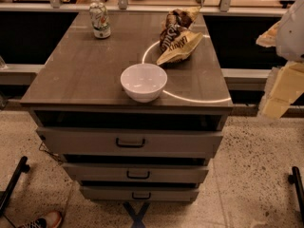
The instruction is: Pick brown chip bag
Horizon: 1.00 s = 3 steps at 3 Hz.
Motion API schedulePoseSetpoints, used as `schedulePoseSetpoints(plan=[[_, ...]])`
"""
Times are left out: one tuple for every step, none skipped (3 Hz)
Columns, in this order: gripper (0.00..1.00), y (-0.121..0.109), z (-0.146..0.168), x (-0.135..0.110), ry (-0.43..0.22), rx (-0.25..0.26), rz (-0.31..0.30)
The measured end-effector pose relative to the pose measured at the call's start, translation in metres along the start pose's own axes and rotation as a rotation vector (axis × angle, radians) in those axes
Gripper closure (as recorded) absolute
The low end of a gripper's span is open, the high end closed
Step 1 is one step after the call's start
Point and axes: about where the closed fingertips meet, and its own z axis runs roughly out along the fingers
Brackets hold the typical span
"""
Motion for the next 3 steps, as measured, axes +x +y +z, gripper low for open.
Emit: schedulePoseSetpoints(plan=[[0.0,0.0,0.0,0.0,0.0,0.0,0.0],[0.0,-0.033,0.006,-0.019,-0.084,0.085,0.034],[0.0,-0.089,0.007,-0.05,-0.105,0.18,0.081]])
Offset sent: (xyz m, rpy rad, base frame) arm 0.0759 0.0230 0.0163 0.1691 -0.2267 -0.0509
